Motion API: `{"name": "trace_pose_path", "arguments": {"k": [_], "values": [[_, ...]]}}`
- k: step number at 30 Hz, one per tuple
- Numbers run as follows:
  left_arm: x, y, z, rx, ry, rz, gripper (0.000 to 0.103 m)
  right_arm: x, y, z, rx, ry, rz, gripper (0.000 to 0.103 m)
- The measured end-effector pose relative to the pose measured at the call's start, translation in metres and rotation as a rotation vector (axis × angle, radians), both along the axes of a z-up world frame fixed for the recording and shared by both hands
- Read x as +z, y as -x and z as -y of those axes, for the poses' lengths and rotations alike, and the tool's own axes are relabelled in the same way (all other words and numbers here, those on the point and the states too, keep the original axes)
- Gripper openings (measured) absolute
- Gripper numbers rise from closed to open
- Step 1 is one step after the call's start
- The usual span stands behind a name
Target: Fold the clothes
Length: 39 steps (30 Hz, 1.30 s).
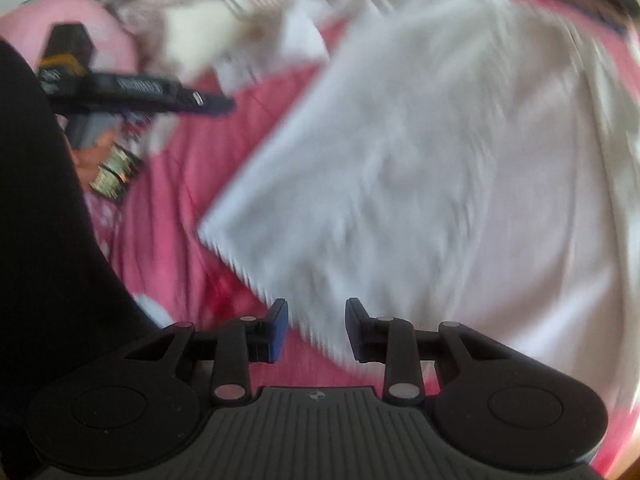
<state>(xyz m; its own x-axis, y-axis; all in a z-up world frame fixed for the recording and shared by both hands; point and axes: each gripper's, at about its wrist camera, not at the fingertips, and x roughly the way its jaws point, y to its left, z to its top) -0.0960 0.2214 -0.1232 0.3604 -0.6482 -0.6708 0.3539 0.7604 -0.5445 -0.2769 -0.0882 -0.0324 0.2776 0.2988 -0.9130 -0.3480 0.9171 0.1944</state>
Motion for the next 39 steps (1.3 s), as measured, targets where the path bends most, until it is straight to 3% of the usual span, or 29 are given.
{"name": "trace_pose_path", "arguments": {"k": [3, 5, 6, 8, 11, 17, 21, 25, 30, 33, 37, 39], "values": [[-0.003, 0.004, 0.000, -0.012, -0.015, 0.023, 0.034, -0.021, -0.018, 0.010, -0.070, 0.117, 0.018, 0.032], [-0.005, 0.005, 0.004, -0.030, -0.033, 0.023, 0.034, -0.033, -0.031, 0.038, -0.232, 0.207, 0.045, 0.028], [-0.006, 0.006, 0.006, -0.040, -0.040, 0.024, 0.034, -0.038, -0.037, 0.054, -0.324, 0.252, 0.061, 0.021], [-0.007, 0.010, 0.011, -0.069, -0.042, 0.031, 0.034, -0.042, -0.044, 0.083, -0.423, 0.288, 0.111, 0.019], [-0.011, 0.017, 0.030, -0.131, -0.045, 0.046, 0.034, -0.056, -0.046, 0.112, -0.415, 0.359, 0.124, 0.017], [-0.032, 0.037, 0.080, -0.251, -0.103, 0.038, 0.034, -0.080, -0.007, 0.139, -0.375, 0.294, 0.075, 0.016], [-0.041, 0.044, 0.099, -0.285, -0.193, 0.023, 0.034, -0.081, 0.032, 0.156, -0.377, 0.277, -0.010, 0.016], [-0.034, 0.041, 0.106, -0.262, -0.252, -0.001, 0.034, -0.066, 0.042, 0.176, -0.372, 0.272, -0.062, 0.016], [-0.018, 0.029, 0.107, -0.169, -0.305, -0.019, 0.034, -0.034, 0.003, 0.194, -0.333, 0.118, 0.118, 0.018], [0.000, 0.023, 0.106, -0.144, -0.370, 0.045, 0.038, -0.027, -0.041, 0.192, -0.295, -0.078, 0.205, 0.018], [0.025, 0.019, 0.093, -0.079, -0.417, 0.092, 0.058, -0.025, -0.099, 0.165, -0.171, -0.316, 0.244, 0.018], [0.033, 0.019, 0.088, -0.041, -0.443, 0.125, 0.064, -0.022, -0.127, 0.146, -0.097, -0.403, 0.219, 0.018]]}}
